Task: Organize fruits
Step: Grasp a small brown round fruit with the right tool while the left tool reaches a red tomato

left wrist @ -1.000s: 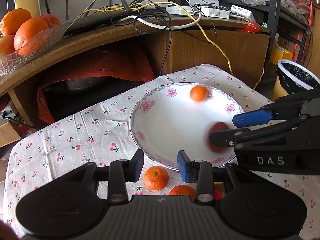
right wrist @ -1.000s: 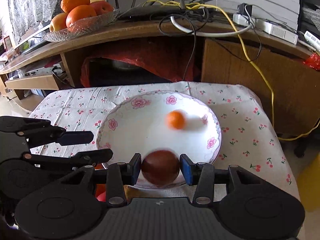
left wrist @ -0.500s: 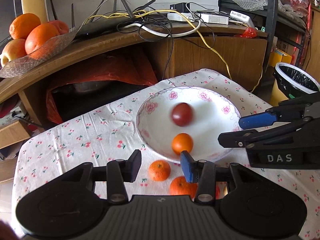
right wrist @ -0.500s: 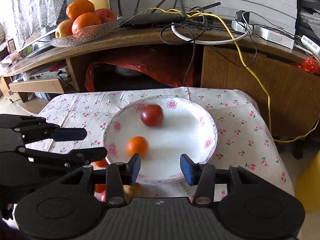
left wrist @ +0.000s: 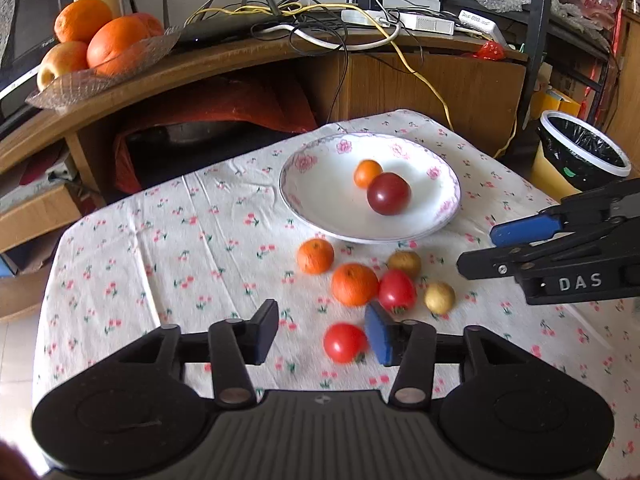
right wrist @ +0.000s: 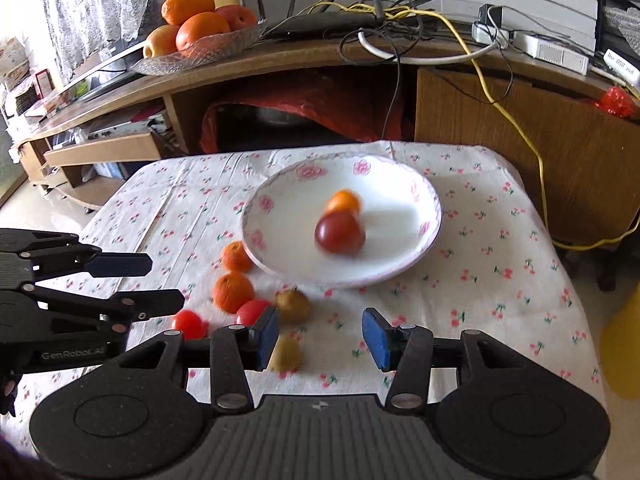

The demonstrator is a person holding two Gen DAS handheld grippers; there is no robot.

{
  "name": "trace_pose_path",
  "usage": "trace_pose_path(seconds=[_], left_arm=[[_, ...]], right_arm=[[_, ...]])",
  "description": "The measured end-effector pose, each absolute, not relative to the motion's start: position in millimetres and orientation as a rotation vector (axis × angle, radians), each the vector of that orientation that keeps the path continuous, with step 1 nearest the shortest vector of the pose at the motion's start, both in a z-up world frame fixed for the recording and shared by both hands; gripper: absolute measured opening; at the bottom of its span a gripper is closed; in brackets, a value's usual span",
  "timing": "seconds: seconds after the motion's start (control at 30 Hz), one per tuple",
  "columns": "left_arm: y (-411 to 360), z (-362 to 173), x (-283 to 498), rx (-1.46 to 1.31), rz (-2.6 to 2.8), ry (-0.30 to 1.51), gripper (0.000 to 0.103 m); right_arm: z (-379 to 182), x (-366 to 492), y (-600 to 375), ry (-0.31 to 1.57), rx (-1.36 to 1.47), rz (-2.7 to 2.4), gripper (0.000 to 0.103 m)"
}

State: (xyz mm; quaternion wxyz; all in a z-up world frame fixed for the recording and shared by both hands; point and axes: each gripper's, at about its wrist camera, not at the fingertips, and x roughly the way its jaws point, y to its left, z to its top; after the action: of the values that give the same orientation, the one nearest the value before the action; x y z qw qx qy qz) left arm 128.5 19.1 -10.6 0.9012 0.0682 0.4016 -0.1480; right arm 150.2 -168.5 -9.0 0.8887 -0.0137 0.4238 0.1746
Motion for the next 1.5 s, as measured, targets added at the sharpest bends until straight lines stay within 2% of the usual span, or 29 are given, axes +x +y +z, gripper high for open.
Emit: trace_pose_path(seconds=[0.7, 1.03, 1.1, 1.13, 1.27, 1.5], left_arm=[[4.5, -40.0, 129.1, 0.246, -0.368, 0.886, 0.058], [-1.3, -50.0, 133.1, 0.243, -0.381, 0.897, 0.057], [-1.1, -50.2, 133.6, 0.233, -0.379, 0.895, 0.055], [-1.3, -50.2, 133.9, 0.232, -0.376, 0.894, 0.050], [-1.8, -48.6, 134.6, 0.228, -0.368, 0.890, 0.041], [-1.4, -44.3, 130.4, 0.227, -0.398, 0.881, 0.037]], right_arm=[[-38.5, 152.2, -136.6, 0.968, -0.151, 0.468, 0.043], [-42.6, 157.2, -139.1, 0.982, -0.155, 0.485, 0.035], [-42.6, 157.4, -139.5, 0.985, -0.158, 0.487, 0.033], [-42.7, 157.2, -139.5, 0.984, -0.161, 0.485, 0.032], [-42.0, 157.4, -141.0, 0.981, -0.160, 0.477, 0.020], [-39.4, 155.5, -139.8, 0.983, -0.174, 0.484, 0.020]])
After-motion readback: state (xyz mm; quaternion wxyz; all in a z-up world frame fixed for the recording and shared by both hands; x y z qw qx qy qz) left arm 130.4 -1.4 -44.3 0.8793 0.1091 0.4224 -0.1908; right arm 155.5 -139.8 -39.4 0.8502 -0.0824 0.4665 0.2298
